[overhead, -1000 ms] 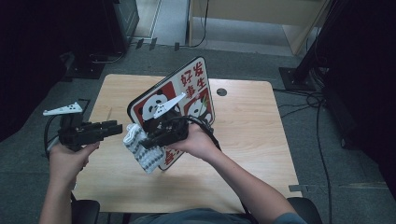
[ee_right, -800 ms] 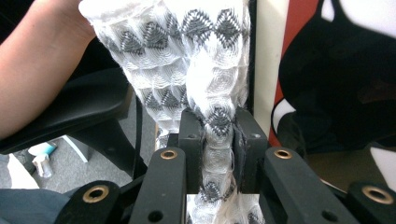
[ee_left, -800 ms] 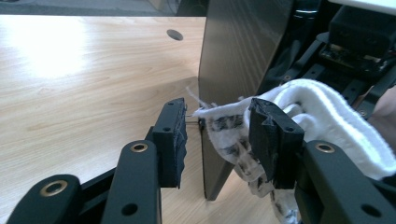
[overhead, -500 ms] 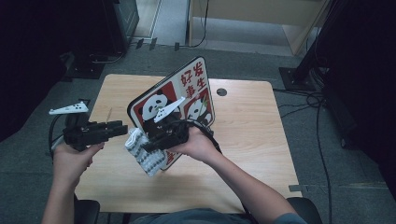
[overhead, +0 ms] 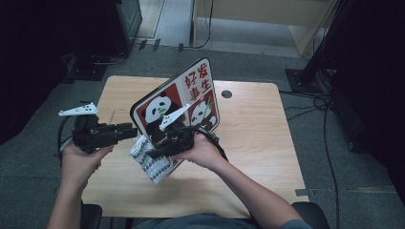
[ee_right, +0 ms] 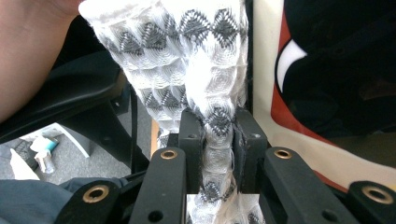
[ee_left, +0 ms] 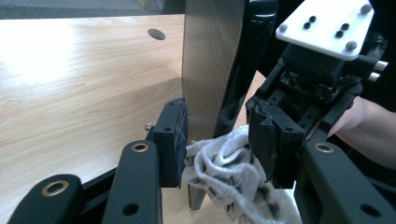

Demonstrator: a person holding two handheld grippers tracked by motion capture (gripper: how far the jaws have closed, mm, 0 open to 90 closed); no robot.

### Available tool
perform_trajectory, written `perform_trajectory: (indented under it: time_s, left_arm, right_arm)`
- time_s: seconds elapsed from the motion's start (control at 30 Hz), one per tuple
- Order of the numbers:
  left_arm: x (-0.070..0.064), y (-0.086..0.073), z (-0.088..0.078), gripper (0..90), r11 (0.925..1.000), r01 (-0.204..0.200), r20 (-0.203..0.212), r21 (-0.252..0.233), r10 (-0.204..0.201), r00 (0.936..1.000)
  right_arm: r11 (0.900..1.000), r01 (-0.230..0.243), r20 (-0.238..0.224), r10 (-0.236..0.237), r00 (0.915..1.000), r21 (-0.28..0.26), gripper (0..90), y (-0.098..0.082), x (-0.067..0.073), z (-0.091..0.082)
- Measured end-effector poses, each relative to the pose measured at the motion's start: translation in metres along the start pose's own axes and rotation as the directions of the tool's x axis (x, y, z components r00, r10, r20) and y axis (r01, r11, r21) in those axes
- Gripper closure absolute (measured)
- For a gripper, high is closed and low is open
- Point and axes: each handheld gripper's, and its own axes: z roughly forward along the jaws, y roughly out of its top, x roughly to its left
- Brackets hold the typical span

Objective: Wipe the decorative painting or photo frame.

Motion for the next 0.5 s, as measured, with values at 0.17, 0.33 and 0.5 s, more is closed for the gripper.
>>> perform_trajectory:
  time_s: [0.17,0.33,0.5]
  left_arm:
    - [-0.002,0.002,0.008,57.8,1.0000,-0.005,0.001,0.006,0.005,1.0000]
    - [-0.001,0.003,0.015,61.5,0.9999,-0.003,0.005,0.010,0.003,1.0000]
    - [0.000,0.003,0.022,66.3,0.9998,0.004,0.018,0.020,-0.004,0.9998]
  right_arm:
    - [1.000,0.001,0.001,-0.001,1.0000,-0.003,77.4,-0.004,-0.001,0.003]
    - [1.000,0.001,0.004,-0.001,1.0000,-0.003,77.3,-0.007,-0.002,0.004]
    - [1.000,-0.004,0.005,0.004,1.0000,-0.001,77.3,-0.009,-0.002,0.006]
